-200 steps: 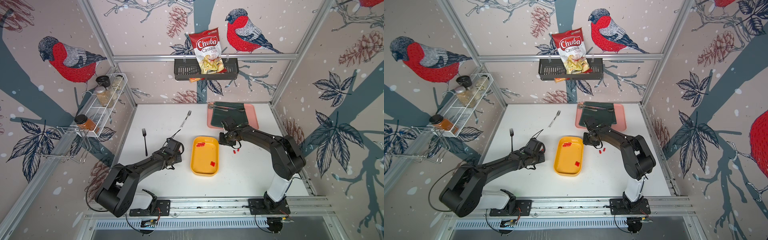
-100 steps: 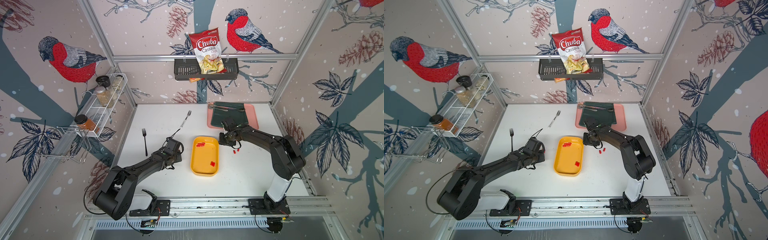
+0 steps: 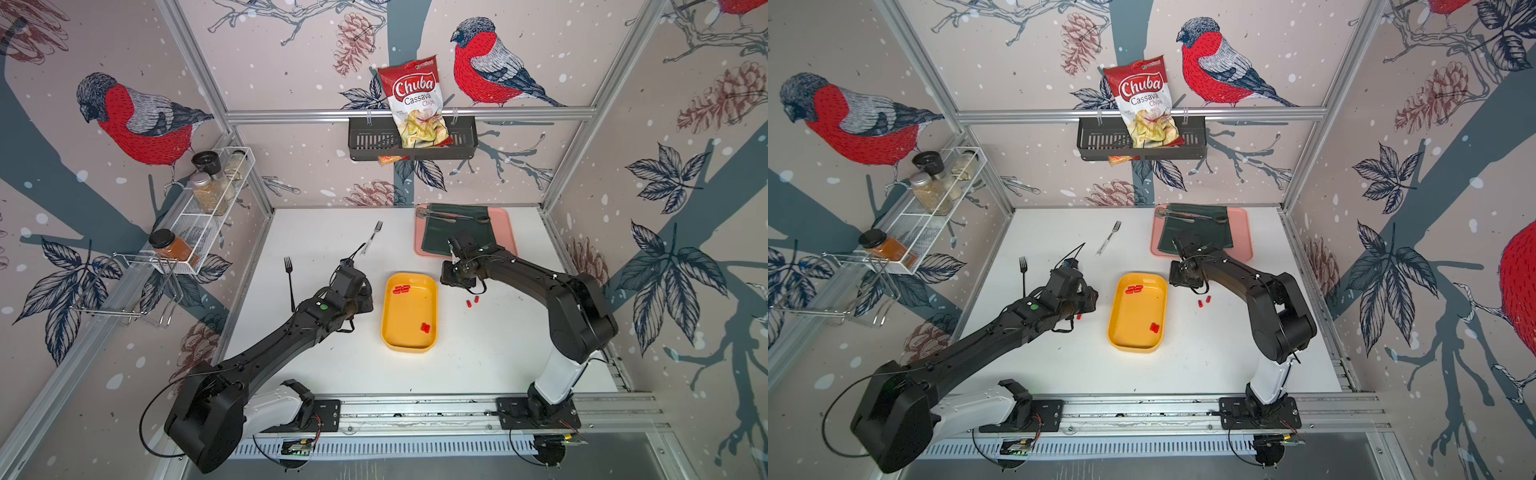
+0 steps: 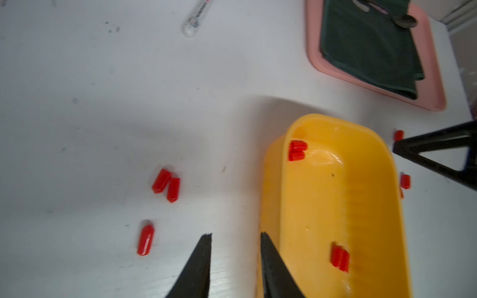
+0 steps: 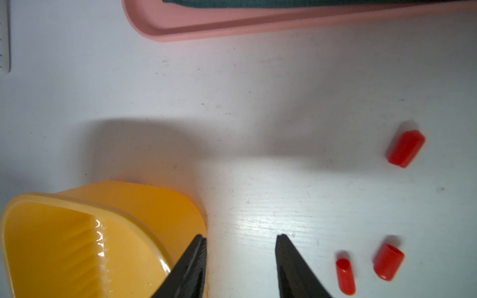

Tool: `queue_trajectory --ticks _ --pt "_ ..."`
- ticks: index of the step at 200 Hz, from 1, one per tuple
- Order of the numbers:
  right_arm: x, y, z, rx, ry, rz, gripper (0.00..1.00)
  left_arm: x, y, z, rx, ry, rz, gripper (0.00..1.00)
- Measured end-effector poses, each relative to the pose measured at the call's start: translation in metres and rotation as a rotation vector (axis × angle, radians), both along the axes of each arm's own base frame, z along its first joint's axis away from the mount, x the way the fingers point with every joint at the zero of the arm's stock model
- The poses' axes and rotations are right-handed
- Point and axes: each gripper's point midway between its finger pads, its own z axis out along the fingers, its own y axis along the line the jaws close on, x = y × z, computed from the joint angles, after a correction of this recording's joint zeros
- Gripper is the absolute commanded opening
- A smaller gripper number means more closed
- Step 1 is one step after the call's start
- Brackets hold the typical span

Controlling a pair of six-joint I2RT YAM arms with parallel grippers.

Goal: Take the screw protection sleeves out of the storage box
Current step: Place the screw protection sleeve at the center of the board, then pick up the screw protection sleeve from the storage box.

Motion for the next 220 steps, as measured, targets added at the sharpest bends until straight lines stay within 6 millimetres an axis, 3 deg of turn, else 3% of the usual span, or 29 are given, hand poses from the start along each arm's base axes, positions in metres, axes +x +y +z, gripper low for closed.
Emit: queue_trajectory --ticks 29,57,74,91,113,139,179,220 --pt "0.001 -0.005 0.014 0.029 -0.030 -0.040 0.50 0.013 -0.022 0.021 -0.012 -0.026 -0.036 0.33" --pt "0.000 0.002 0.032 0.051 -0.041 -0.046 0.50 0.016 -0.040 0.041 -0.052 -0.016 -0.064 0.33" --pt "-0.001 0.012 0.046 0.070 -0.055 -0.039 0.50 0.016 -0.062 0.063 -0.078 -0.037 -0.126 0.33" --pt "-0.006 0.014 0.042 0.064 -0.021 -0.042 0.49 0.013 -0.085 0.073 -0.089 -0.040 -0.203 0.31" --pt "-0.016 0.009 0.030 0.032 0.054 -0.077 0.50 0.002 -0.094 0.052 -0.065 0.053 -0.256 0.31" --pt "-0.024 0.010 0.033 0.033 0.097 -0.093 0.50 -0.032 -0.110 0.036 -0.099 0.172 -0.355 0.30" --pt "-0.017 0.007 0.030 0.029 0.130 -0.128 0.49 -0.070 -0.112 -0.004 -0.132 0.349 -0.391 0.29" --pt "-0.015 0.010 0.031 0.030 0.137 -0.105 0.50 -0.081 -0.129 -0.026 -0.136 0.422 -0.402 0.29"
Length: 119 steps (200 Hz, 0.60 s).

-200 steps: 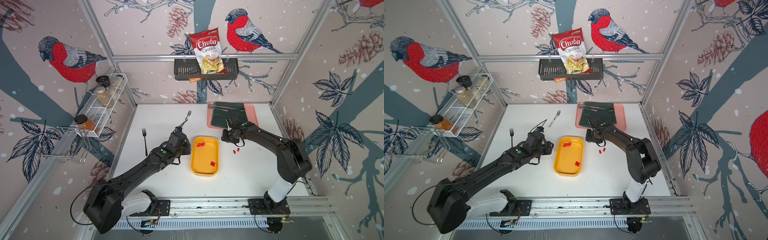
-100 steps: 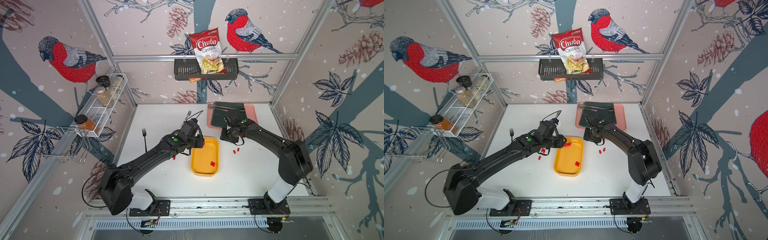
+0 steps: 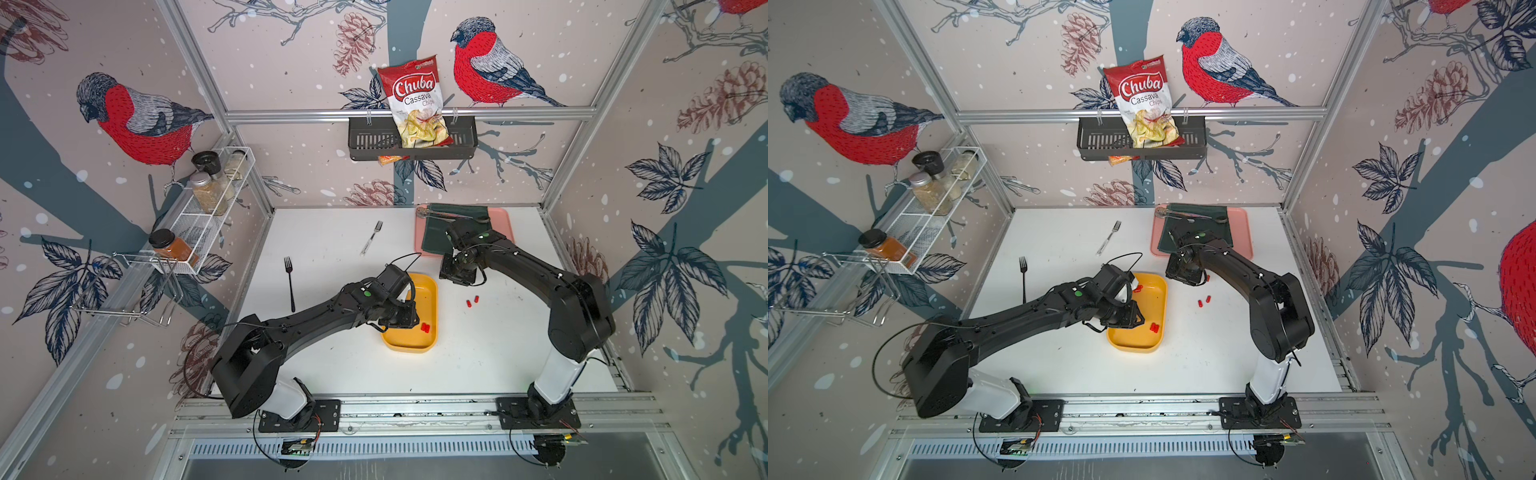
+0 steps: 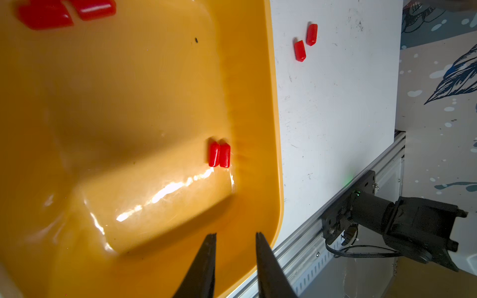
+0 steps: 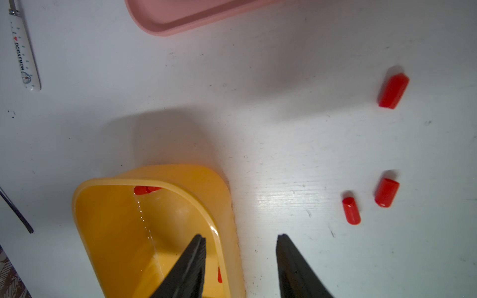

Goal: Take the screw protection sleeves out of the storage box
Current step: Pick up the screw protection sleeve from the storage box.

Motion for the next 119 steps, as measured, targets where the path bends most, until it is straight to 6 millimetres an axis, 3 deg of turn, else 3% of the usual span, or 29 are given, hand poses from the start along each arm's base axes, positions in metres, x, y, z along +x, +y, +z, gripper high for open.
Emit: queue_trajectory --ticks 33,119 --pt "-0.002 -0.009 0.003 0.013 0.001 -0.012 0.50 -0.001 -0.007 -0.029 0.035 0.057 0.004 0.29" --pt "-0.006 -0.010 0.008 0.031 -0.004 -0.007 0.50 0.010 -0.011 -0.060 0.097 0.056 0.019 0.30"
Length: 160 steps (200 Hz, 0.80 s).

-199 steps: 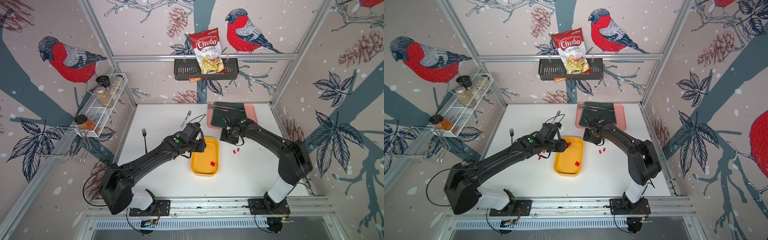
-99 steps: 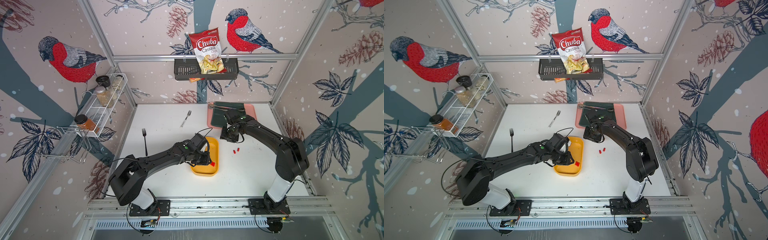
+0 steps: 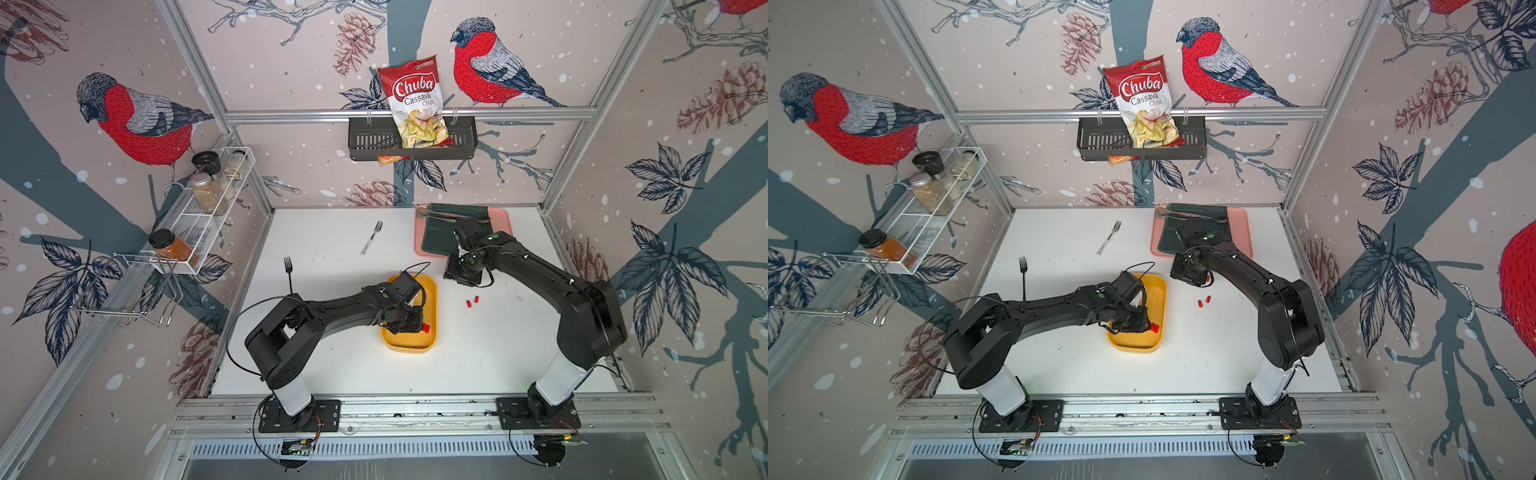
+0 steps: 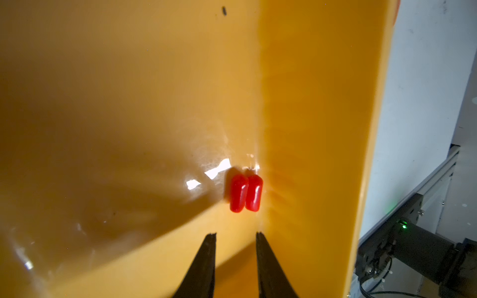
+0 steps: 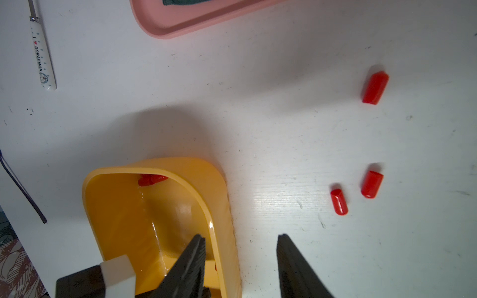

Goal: Take the screw protection sleeves out of the storage box
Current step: Pick up the screw protection sleeve from the storage box.

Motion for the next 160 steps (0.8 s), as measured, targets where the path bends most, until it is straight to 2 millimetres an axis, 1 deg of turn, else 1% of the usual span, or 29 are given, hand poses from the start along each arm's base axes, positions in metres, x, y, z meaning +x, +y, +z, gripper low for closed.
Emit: queue_trajectory --ticks 18,39,57,80,95,125,160 --pt "0.000 0.000 0.001 0.001 -0.002 0.000 0.50 0.003 -0.003 0.000 -0.004 -0.003 -0.001 0.30" --pt "-0.001 -0.001 0.000 -0.001 0.000 0.001 0.50 0.012 -0.014 0.006 -0.026 -0.026 -0.006 0.30" --pt "-0.002 -0.001 -0.002 -0.003 0.004 0.001 0.50 0.014 -0.017 0.003 -0.023 -0.024 -0.013 0.28" --pt "-0.002 -0.002 -0.002 -0.004 0.004 0.003 0.50 0.014 -0.018 -0.004 -0.006 -0.016 -0.022 0.28" --pt "-0.002 -0.002 -0.002 -0.005 0.002 0.008 0.50 0.012 -0.015 -0.007 0.011 -0.007 -0.026 0.27" --pt "-0.002 -0.003 0.001 -0.005 -0.006 0.013 0.50 0.008 -0.009 -0.006 0.034 0.001 -0.031 0.27" --pt "-0.003 -0.007 -0.001 -0.009 -0.002 0.010 0.50 0.006 -0.010 -0.007 0.037 -0.001 -0.045 0.27"
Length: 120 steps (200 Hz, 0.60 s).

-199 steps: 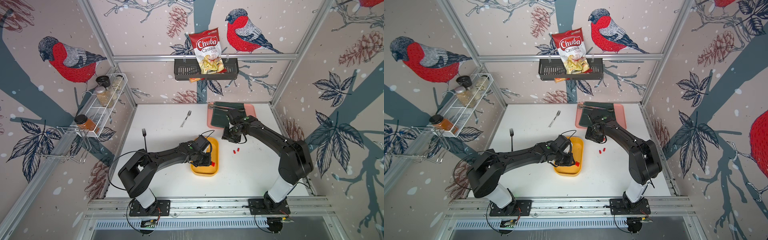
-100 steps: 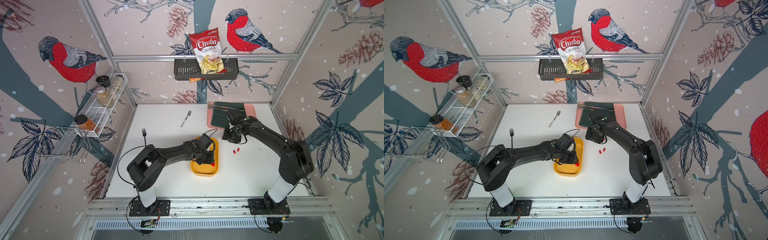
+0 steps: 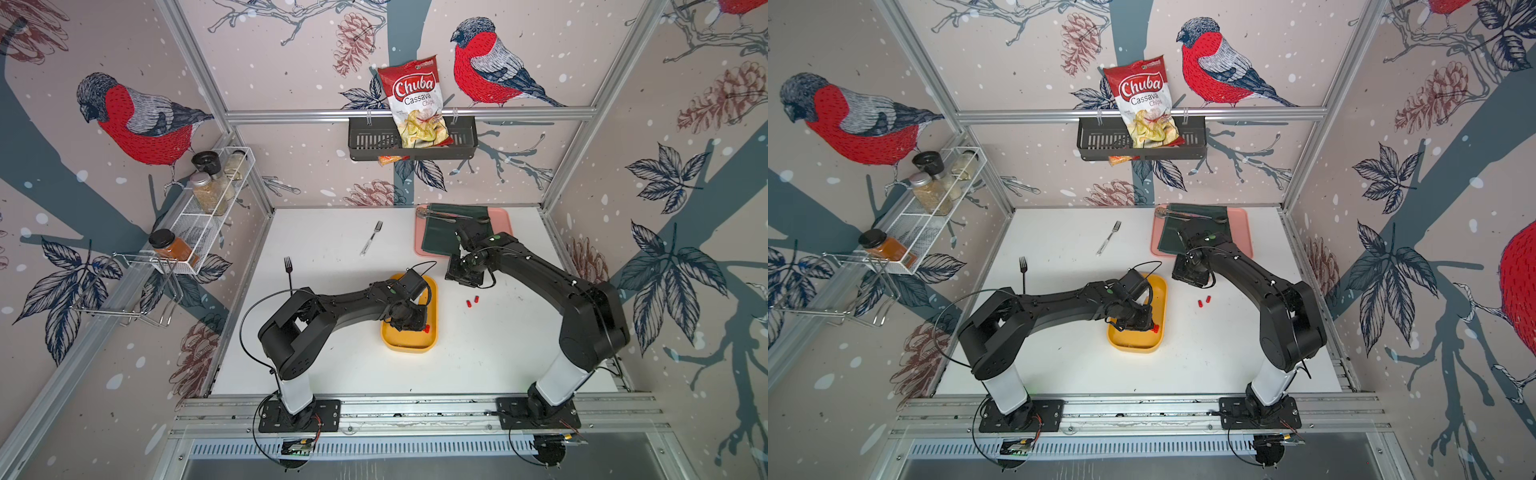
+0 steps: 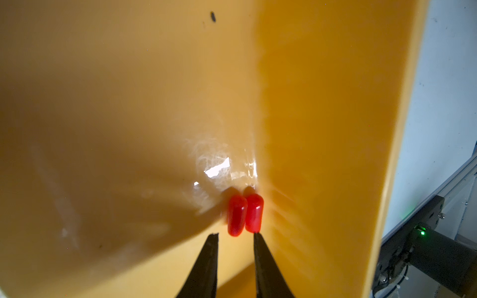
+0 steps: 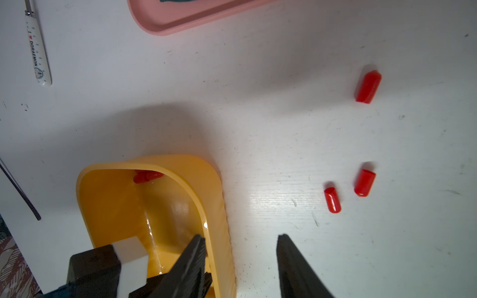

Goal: Take the screw protection sleeves out of the storage box
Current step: Pick up the screw protection sleeve from the storage box.

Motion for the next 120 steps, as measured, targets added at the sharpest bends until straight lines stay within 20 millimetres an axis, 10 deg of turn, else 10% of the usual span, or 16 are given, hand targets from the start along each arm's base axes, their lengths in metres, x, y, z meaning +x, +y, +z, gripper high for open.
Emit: queue_trajectory --ticks 120 --pt "-0.0067 -0.0091 -0.0021 -0.016 0.000 -0.010 0.49 0.0028 -0.0071 -0.0053 0.015 0.003 -0.007 0.00"
